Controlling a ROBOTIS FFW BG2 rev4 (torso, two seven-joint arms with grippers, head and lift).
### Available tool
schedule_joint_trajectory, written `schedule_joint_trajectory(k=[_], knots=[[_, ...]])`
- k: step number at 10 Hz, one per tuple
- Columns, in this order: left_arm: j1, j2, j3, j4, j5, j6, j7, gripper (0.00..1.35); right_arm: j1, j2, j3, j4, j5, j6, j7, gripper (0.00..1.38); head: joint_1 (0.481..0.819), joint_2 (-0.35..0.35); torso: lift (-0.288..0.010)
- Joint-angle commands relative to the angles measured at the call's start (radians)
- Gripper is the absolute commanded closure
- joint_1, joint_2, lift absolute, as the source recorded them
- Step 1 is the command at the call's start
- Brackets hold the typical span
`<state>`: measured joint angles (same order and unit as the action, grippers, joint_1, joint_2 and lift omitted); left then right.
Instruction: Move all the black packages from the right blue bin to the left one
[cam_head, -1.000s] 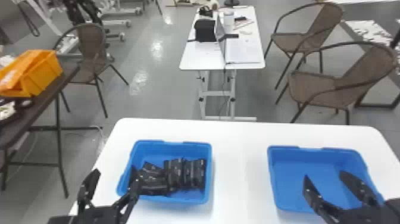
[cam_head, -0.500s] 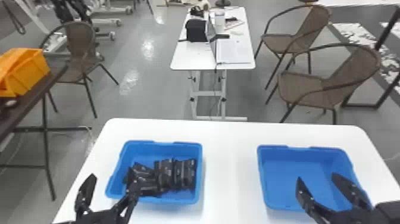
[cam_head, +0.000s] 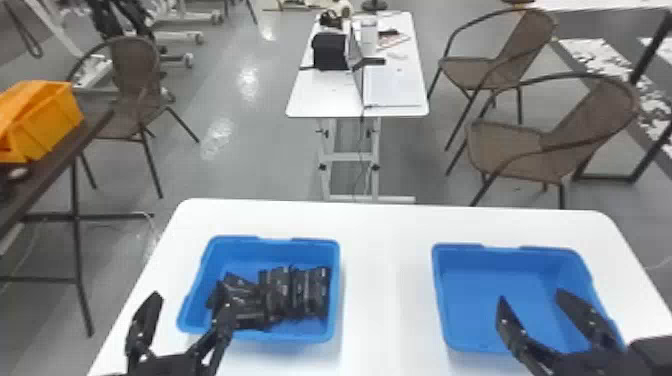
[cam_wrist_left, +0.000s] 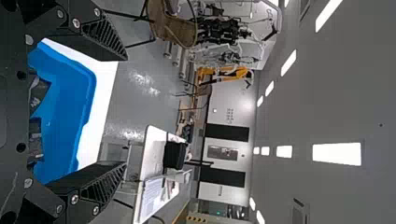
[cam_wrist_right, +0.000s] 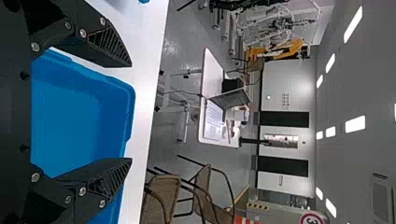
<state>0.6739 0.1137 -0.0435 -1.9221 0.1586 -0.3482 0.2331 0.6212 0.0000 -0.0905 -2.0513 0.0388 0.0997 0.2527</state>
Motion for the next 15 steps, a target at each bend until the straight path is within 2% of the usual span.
schedule_joint_trajectory(k=[1,11,13,15], knots=[[-0.002,0.003,-0.001,0.000,0.001,0.000,0.000,0.25,-0.005,0.001,0.000,0.002,0.000,0.000,0.002,0.34,0.695,0.077,0.000],[-0.011,0.026,-0.007,0.000,0.006,-0.005,-0.005,0.25,-0.012,0.001,0.003,0.030,-0.011,-0.060,0.013,0.34,0.695,0.081,0.000],[-0.010,0.037,-0.012,0.000,0.007,-0.008,-0.005,0.25,-0.012,0.001,0.003,0.043,-0.019,-0.080,0.013,0.34,0.695,0.080,0.000],[-0.010,0.035,-0.010,0.000,0.009,-0.005,-0.005,0.25,-0.011,0.001,0.003,0.048,-0.028,-0.084,0.013,0.34,0.695,0.079,0.000]])
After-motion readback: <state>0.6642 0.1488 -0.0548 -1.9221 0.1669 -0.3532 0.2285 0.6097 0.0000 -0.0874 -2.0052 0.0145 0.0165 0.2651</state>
